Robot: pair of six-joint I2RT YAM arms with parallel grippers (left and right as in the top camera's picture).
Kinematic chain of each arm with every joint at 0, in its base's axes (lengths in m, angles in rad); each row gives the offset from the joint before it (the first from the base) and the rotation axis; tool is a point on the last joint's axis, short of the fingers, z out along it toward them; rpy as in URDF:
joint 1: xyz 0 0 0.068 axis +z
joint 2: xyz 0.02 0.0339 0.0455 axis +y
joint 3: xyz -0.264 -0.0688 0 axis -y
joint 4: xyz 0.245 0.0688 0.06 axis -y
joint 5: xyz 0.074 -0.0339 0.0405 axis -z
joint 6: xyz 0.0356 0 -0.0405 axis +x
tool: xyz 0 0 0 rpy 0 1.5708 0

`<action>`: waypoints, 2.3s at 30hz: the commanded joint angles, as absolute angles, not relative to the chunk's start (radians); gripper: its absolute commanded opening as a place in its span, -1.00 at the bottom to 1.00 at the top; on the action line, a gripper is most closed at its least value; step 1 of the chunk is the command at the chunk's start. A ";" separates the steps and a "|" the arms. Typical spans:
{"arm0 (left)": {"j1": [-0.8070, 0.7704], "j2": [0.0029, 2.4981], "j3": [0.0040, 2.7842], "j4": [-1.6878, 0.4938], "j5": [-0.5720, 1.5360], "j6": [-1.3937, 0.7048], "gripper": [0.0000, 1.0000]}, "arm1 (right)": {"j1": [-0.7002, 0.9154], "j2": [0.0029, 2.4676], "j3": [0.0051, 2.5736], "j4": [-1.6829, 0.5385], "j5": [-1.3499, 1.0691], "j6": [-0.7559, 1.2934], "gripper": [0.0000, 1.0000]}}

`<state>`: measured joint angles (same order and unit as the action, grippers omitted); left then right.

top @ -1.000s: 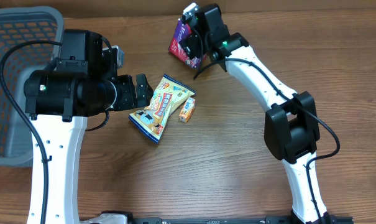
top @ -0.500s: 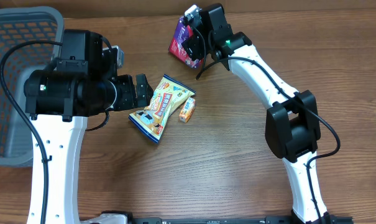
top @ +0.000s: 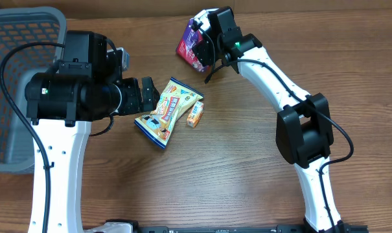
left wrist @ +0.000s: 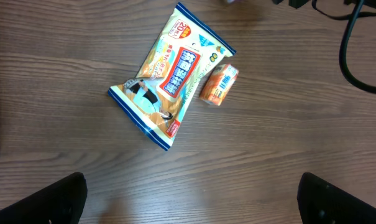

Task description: Scan the item barcode

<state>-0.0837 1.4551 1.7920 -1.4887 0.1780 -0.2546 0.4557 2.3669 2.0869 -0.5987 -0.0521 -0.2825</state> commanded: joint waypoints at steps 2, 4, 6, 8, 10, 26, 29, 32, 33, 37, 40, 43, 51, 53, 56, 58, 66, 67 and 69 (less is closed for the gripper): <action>-0.086 1.454 1.794 -1.487 0.168 -0.247 1.00 | 0.449 2.385 2.094 -0.659 -0.062 -0.276 -0.40; -0.086 1.454 1.794 -1.487 0.168 -0.247 1.00 | 0.449 2.385 2.094 -0.713 -0.063 -0.248 -0.89; -0.086 1.454 1.794 -1.487 0.168 -0.247 0.99 | 0.452 2.384 2.095 -0.778 -0.066 -0.213 -0.93; -0.086 1.454 1.794 -1.487 0.168 -0.247 1.00 | 0.459 2.371 2.096 -0.885 -0.076 -0.155 -0.93; -0.086 1.454 1.794 -1.487 0.168 -0.247 0.99 | 0.463 2.352 2.096 -0.972 -0.094 -0.116 -0.93; -0.086 1.454 1.794 -1.487 0.168 -0.247 1.00 | 0.463 2.261 2.096 -0.971 -0.151 -0.073 0.45; -0.086 1.454 1.794 -1.487 0.168 -0.247 1.00 | 0.464 2.286 2.095 -0.868 -0.150 -0.069 0.42; -0.086 1.454 1.794 -1.487 0.168 -0.247 0.99 | 0.463 2.329 2.094 -0.784 -0.151 -0.013 0.30; -0.086 1.454 1.794 -1.487 0.168 -0.247 1.00 | 0.463 2.347 2.094 -0.765 -0.150 0.002 0.28; -0.086 1.454 1.794 -1.487 0.168 -0.247 1.00 | 0.463 2.407 2.094 -0.725 -0.150 0.031 0.30; -0.086 1.454 1.794 -1.487 0.168 -0.247 1.00 | 0.463 2.446 2.094 -0.717 -0.142 0.031 0.35; -0.086 1.454 1.794 -1.487 0.168 -0.247 1.00 | 0.463 2.476 2.094 -0.721 -0.133 0.039 0.44; -0.086 1.454 1.794 -1.487 0.168 -0.247 0.99 | 0.463 2.487 2.096 -0.797 -0.136 0.103 -0.70; -0.086 1.454 1.794 -1.487 0.168 -0.247 1.00 | 0.463 2.482 2.096 -0.817 -0.141 0.129 -0.92; -0.086 1.454 1.794 -1.487 0.168 -0.247 0.99 | 0.455 2.457 2.096 -0.839 -0.196 0.143 -0.93; -0.086 1.454 1.794 -1.487 0.168 -0.247 1.00 | 0.447 2.429 2.096 -0.847 -0.229 0.161 -0.93; -0.086 1.454 1.794 -1.487 0.168 -0.247 0.99 | 0.409 2.290 2.096 -0.924 -0.235 0.208 -0.93; -0.086 1.454 1.794 -1.487 0.168 -0.247 1.00 | 0.404 2.284 2.096 -0.949 -0.228 0.209 -0.93; -0.086 1.454 1.794 -1.487 0.168 -0.247 1.00 | 0.394 2.283 2.096 -1.025 -0.217 0.205 -0.93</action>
<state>-0.0837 1.4551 1.7920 -1.4891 0.1776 -0.2546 0.4141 2.3676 2.0972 -0.9733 -0.2207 0.1917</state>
